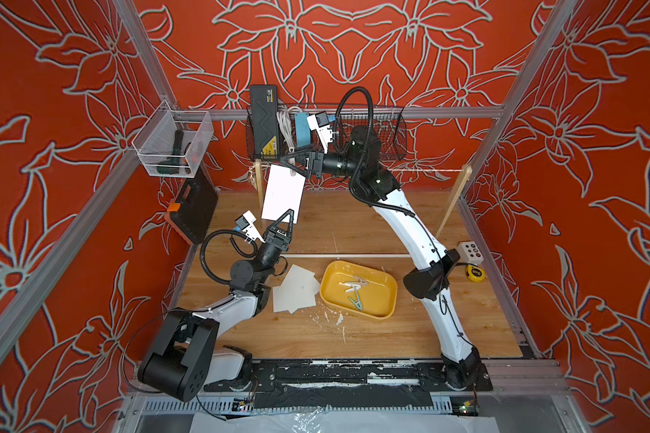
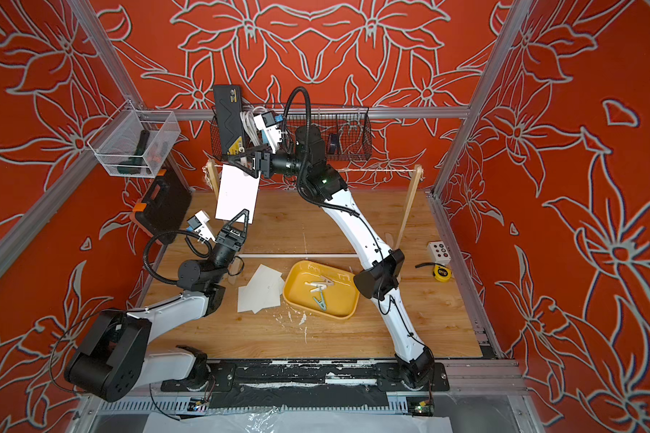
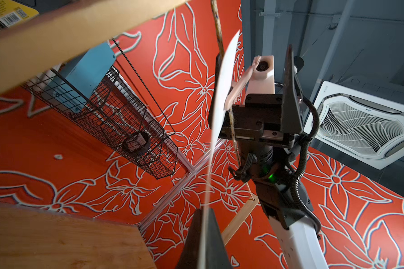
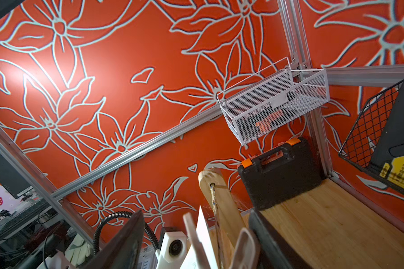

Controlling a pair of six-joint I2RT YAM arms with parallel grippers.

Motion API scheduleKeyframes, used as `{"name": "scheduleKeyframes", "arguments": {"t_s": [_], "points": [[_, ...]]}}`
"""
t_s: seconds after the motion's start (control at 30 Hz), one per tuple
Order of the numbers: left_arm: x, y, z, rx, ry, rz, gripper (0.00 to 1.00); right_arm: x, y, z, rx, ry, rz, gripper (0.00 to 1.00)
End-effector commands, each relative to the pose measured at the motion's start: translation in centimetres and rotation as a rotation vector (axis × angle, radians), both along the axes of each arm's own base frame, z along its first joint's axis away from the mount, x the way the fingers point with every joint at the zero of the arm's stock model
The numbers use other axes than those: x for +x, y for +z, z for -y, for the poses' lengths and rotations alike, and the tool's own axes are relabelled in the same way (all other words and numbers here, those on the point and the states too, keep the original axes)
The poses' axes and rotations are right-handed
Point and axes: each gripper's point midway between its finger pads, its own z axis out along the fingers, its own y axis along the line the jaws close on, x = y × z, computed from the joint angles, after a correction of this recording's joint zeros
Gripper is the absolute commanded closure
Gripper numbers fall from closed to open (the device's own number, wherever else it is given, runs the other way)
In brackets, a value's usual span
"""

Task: Remove the postcards from the strings
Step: Remove the clamp from the clothesline.

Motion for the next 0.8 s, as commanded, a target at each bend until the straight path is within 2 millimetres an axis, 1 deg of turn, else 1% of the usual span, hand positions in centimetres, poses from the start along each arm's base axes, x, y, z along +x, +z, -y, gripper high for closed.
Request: {"name": "scheduleKeyframes", "arguments": {"t_s": [0.0, 0.2, 0.3, 0.47, 0.53, 0.6, 0.73, 0.77], "points": [[-0.54, 1.32, 0.02, -0.013, -0.016, 0.05, 1.0, -0.75, 0.2, -0.42, 0.01, 0.031, 0.018, 0.34], [-0.61, 1.26, 0.07, -0.007, -0.016, 0.048, 1.0, -0.33, -0.17, -0.42, -0.001, 0.011, 0.019, 0.46], [-0.69, 1.29, 0.16, -0.002, -0.021, 0.051, 1.0, -0.2, -0.05, -0.3, 0.001, 0.003, 0.019, 0.48], [-0.7, 1.31, 0.18, -0.002, -0.022, 0.052, 1.0, 0.05, 0.03, -0.3, 0.005, -0.01, 0.018, 0.57], [-0.73, 1.29, 0.21, 0.0, -0.024, 0.052, 1.0, 0.08, 0.06, -0.28, 0.005, -0.014, 0.018, 0.58], [-0.78, 1.37, 0.17, -0.002, -0.022, 0.054, 1.0, 0.12, 0.13, -0.27, 0.007, -0.017, 0.02, 0.62], [-0.77, 1.33, 0.22, 0.001, -0.024, 0.052, 1.0, 0.13, 0.32, -0.22, 0.013, -0.02, 0.022, 0.62], [-0.79, 1.31, 0.23, 0.002, -0.025, 0.052, 1.0, 0.1, 0.36, -0.2, 0.013, -0.02, 0.024, 0.65]]}}
